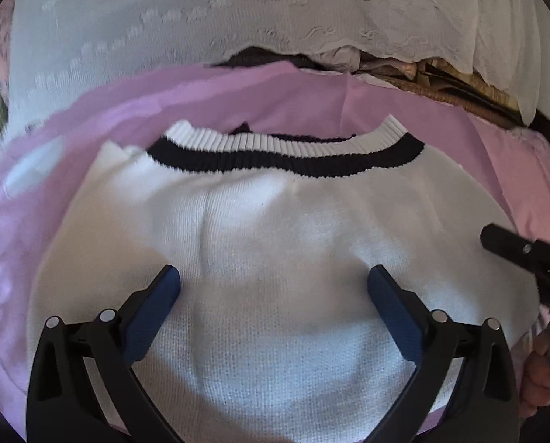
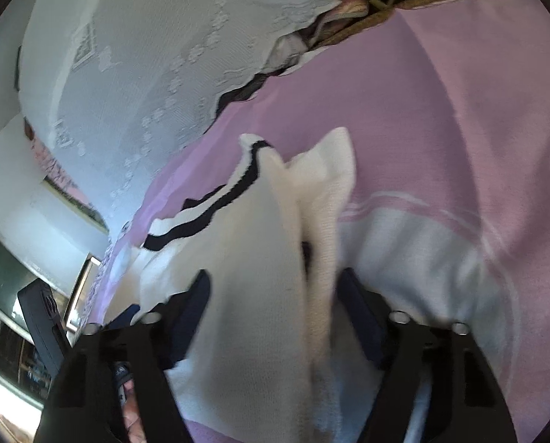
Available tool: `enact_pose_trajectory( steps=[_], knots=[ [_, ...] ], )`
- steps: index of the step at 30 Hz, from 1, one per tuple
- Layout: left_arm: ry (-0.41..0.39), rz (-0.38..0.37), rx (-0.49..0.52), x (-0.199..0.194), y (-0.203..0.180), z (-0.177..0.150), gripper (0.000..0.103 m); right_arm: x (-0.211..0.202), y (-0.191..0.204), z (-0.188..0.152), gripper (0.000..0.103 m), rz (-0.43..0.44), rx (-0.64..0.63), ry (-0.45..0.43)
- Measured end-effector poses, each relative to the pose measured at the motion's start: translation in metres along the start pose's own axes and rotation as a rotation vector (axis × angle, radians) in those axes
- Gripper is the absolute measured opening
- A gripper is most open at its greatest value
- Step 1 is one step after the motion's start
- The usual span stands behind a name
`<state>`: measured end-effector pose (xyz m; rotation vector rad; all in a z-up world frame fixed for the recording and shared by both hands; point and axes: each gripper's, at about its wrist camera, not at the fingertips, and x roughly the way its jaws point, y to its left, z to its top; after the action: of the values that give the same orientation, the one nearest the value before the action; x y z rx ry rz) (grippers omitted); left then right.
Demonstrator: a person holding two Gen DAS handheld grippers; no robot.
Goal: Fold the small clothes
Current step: 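Move the open right gripper to the side edge of the folded sweater, then grasp the sweater side with the right gripper and fold it over the other half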
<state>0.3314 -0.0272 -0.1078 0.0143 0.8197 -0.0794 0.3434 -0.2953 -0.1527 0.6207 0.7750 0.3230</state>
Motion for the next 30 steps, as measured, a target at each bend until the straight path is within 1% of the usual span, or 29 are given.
enact_pose_trajectory(
  steps=[2,3,8,9,11,12,14,19,23,25,27,30],
  knots=[
    [-0.001,0.013,0.011,0.001,-0.002,0.000,0.099,-0.001,-0.008,0.001,0.050,-0.003,0.035,-0.006],
    [-0.002,0.020,0.018,0.000,-0.004,0.000,0.099,-0.001,-0.010,0.001,0.048,0.002,0.042,-0.006],
    [0.000,0.016,0.018,0.000,-0.004,-0.001,0.099,0.000,-0.009,0.001,0.048,0.010,0.030,-0.001],
    [0.000,0.016,0.018,-0.001,-0.004,-0.002,0.099,0.000,-0.008,0.000,0.040,0.008,0.028,-0.004],
    [0.000,0.013,0.017,-0.001,-0.004,-0.002,0.099,-0.003,-0.006,-0.001,0.031,0.007,0.022,-0.016],
    [0.000,0.013,0.017,-0.001,-0.005,-0.001,0.099,-0.005,-0.004,-0.002,0.027,0.003,0.016,-0.027],
    [0.001,0.012,0.016,-0.001,-0.005,-0.002,0.099,-0.009,0.001,-0.003,0.025,-0.007,0.003,-0.047],
    [-0.001,0.016,0.018,-0.003,-0.005,-0.002,0.099,-0.020,0.010,-0.004,0.024,-0.016,0.002,-0.084],
    [-0.023,0.018,0.009,-0.009,-0.005,0.000,0.099,-0.024,0.021,-0.002,0.024,-0.045,0.002,-0.102],
    [-0.038,0.005,0.009,-0.015,-0.005,0.003,0.099,-0.027,0.034,-0.001,0.023,-0.081,-0.027,-0.119],
    [-0.056,0.001,0.016,-0.021,-0.007,0.004,0.099,-0.030,0.048,0.000,0.023,-0.073,-0.057,-0.128],
    [-0.076,0.013,0.032,-0.027,-0.009,0.007,0.099,-0.037,0.072,0.002,0.023,-0.091,-0.126,-0.147]
  ],
)
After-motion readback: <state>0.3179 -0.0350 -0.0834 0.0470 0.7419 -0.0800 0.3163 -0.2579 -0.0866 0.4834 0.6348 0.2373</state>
